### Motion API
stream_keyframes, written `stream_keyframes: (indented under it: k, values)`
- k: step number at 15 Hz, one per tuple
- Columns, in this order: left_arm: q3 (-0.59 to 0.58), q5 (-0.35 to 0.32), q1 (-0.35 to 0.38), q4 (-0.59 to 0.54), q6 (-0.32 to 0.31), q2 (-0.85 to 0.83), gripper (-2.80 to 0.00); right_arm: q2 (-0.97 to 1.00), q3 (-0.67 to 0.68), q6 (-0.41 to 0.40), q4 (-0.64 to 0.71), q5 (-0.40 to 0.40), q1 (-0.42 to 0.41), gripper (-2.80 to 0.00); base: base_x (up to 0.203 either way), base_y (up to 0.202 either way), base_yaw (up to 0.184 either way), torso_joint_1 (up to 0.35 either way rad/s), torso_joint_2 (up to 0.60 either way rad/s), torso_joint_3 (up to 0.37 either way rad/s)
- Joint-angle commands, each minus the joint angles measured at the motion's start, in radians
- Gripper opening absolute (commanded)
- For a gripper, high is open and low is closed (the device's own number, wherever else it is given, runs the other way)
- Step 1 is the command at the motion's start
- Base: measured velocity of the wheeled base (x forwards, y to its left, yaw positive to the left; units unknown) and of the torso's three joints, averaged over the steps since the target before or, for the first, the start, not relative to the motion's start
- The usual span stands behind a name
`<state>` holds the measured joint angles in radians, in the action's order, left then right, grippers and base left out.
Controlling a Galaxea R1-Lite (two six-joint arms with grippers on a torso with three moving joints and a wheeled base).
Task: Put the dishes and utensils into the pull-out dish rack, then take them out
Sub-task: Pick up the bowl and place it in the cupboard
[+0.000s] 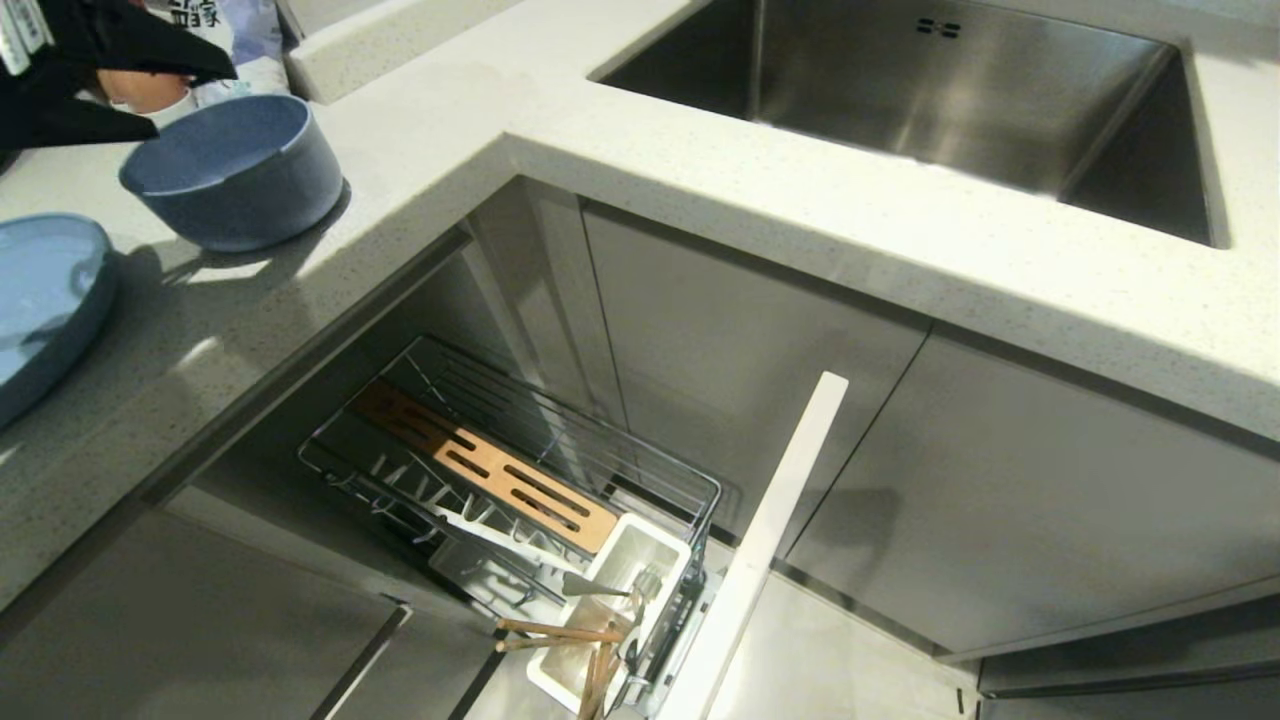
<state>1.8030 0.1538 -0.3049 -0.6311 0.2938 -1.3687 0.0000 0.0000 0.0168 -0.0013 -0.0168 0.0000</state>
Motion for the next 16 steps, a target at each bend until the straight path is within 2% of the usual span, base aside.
stream_keyframes:
  k: [1, 5, 11, 12, 13, 16]
  values:
    - [-0.023, 0.004, -0.006, 0.022, 0.002, -0.032, 0.00, 0.000, 0.001, 0.000, 0.000, 0.000, 0.000, -2.80, 0.000, 0.000, 0.000, 0.000, 0.00, 0.000]
    - [-0.097, 0.045, -0.062, 0.136, 0.001, -0.092, 0.00, 0.000, 0.001, 0.000, 0.000, 0.000, 0.000, -2.80, 0.000, 0.000, 0.000, 0.000, 0.00, 0.000]
    - [-0.100, 0.093, -0.066, 0.154, 0.002, -0.105, 0.00, 0.000, 0.000, 0.000, 0.000, 0.000, 0.000, -2.80, 0.000, 0.000, 0.000, 0.000, 0.00, 0.000]
    - [-0.100, 0.096, -0.066, 0.154, 0.002, -0.105, -1.50, 0.000, 0.001, 0.000, 0.000, 0.000, 0.000, -2.80, 0.000, 0.000, 0.000, 0.000, 0.00, 0.000]
    - [-0.102, 0.096, -0.066, 0.154, 0.002, -0.105, -2.80, 0.000, 0.001, 0.000, 0.000, 0.000, 0.000, -2.80, 0.000, 0.000, 0.000, 0.000, 0.00, 0.000]
    - [-0.100, 0.098, -0.068, 0.157, 0.002, -0.101, -2.80, 0.000, 0.001, 0.000, 0.000, 0.000, 0.000, -2.80, 0.000, 0.000, 0.000, 0.000, 0.00, 0.000]
